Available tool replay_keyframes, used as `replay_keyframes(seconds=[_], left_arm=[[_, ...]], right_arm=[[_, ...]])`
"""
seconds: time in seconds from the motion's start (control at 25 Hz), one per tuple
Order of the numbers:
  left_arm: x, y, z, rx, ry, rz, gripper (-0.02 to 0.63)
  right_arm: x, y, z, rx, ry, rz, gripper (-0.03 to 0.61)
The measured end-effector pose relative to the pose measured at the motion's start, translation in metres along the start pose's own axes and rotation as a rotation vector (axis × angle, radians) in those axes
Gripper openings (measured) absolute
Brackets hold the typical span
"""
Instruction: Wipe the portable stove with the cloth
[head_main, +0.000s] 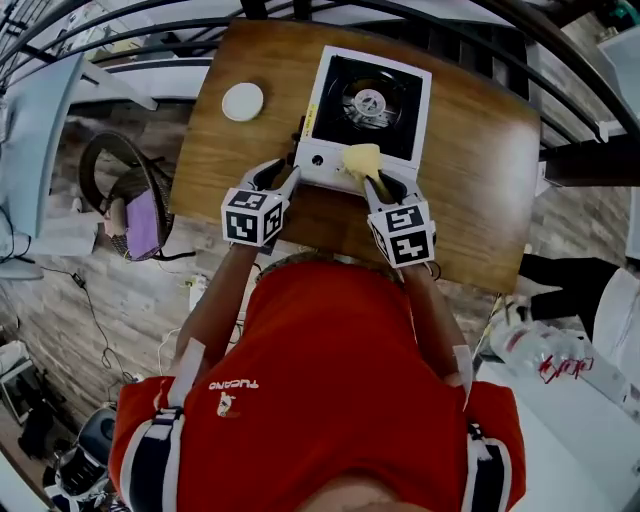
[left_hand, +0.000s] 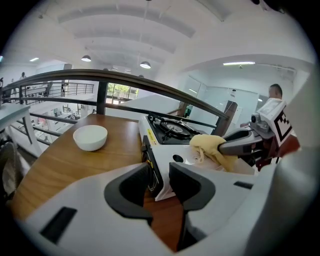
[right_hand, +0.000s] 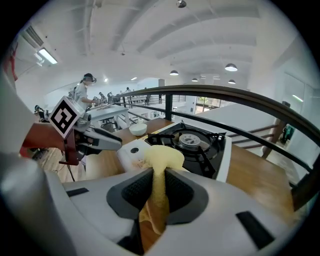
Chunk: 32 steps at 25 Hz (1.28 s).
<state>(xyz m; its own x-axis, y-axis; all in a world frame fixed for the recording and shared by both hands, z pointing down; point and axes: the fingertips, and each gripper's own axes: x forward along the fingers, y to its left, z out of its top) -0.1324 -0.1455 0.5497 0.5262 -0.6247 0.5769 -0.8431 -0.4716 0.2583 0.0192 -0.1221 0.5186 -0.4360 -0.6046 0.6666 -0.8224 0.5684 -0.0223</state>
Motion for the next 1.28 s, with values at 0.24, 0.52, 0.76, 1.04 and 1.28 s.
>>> replay_keyframes(seconds=[0.24,0.52,0.76,1.04,1.28], left_arm=[[0.0,-0.001,0.001,0.01,0.015,-0.011,0.127],[0.001,-0.002,0.002,0.024,0.028,-0.023,0.127],[0.003,-0.002,-0.002,0.028,0.034,-0.029,0.127],[0.005,-0.002,-0.001,0.031,0.034,-0.027,0.127],[0.005,-0.002,-0.001,0.028,0.037,-0.02,0.127]], right_arm=[[-0.024,-0.03,-0.02,0.073,0.003,-0.079,0.084],[-0.048,-0.054,-0.042,0.16,0.003,-0.164,0.085],[-0.059,-0.073,-0.06,0.255,-0.006,-0.226,0.084],[-0.06,-0.091,-0.069,0.334,-0.021,-0.265,0.084],[-0.051,-0.104,-0.059,0.388,-0.055,-0.273,0.086]])
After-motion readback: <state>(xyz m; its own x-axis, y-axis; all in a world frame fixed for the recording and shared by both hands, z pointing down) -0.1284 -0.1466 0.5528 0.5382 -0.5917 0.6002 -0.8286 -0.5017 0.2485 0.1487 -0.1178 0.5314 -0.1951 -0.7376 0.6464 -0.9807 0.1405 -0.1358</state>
